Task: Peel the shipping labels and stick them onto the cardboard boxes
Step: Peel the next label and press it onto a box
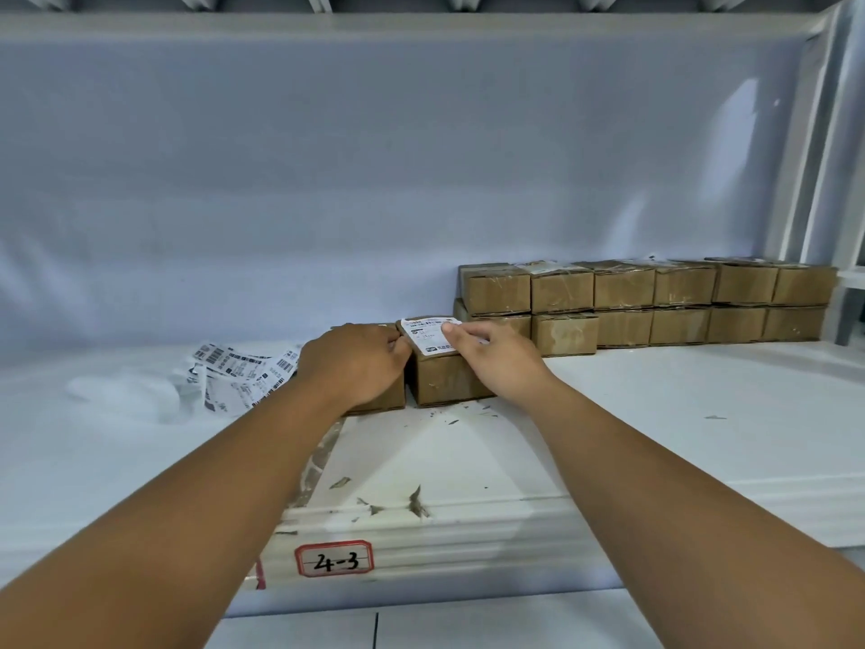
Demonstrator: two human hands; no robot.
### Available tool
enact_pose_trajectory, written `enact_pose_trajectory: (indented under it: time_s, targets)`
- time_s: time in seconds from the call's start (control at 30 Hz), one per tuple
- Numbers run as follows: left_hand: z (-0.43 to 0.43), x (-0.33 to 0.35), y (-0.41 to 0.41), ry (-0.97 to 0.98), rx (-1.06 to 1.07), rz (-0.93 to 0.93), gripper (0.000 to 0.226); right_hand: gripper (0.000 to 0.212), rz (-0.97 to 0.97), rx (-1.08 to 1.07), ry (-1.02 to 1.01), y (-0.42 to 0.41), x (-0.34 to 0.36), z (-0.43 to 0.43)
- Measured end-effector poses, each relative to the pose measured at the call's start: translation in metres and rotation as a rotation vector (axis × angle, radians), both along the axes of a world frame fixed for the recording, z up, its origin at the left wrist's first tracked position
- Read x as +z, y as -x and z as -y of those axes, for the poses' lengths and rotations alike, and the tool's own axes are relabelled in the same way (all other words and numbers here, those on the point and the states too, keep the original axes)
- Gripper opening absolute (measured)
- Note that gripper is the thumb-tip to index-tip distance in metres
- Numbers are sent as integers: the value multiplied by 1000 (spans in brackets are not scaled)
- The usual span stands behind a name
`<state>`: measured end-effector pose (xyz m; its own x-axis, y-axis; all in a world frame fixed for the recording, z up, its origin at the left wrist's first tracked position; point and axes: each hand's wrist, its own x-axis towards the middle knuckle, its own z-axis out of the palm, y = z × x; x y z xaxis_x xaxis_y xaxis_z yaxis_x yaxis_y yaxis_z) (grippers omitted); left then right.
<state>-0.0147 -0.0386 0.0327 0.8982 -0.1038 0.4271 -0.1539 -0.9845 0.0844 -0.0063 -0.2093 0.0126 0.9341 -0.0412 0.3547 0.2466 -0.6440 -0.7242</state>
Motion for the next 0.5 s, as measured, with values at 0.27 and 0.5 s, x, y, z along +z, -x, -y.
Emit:
enact_pose_trajectory:
  time_s: [0.27,0.5]
  targets:
    - [-9,2,5,32,-146,-6,50,47,-41,29,-58,8,4,1]
    - [-31,12,5,183,-173,21,24,35,-140,90,-274,15,10,6]
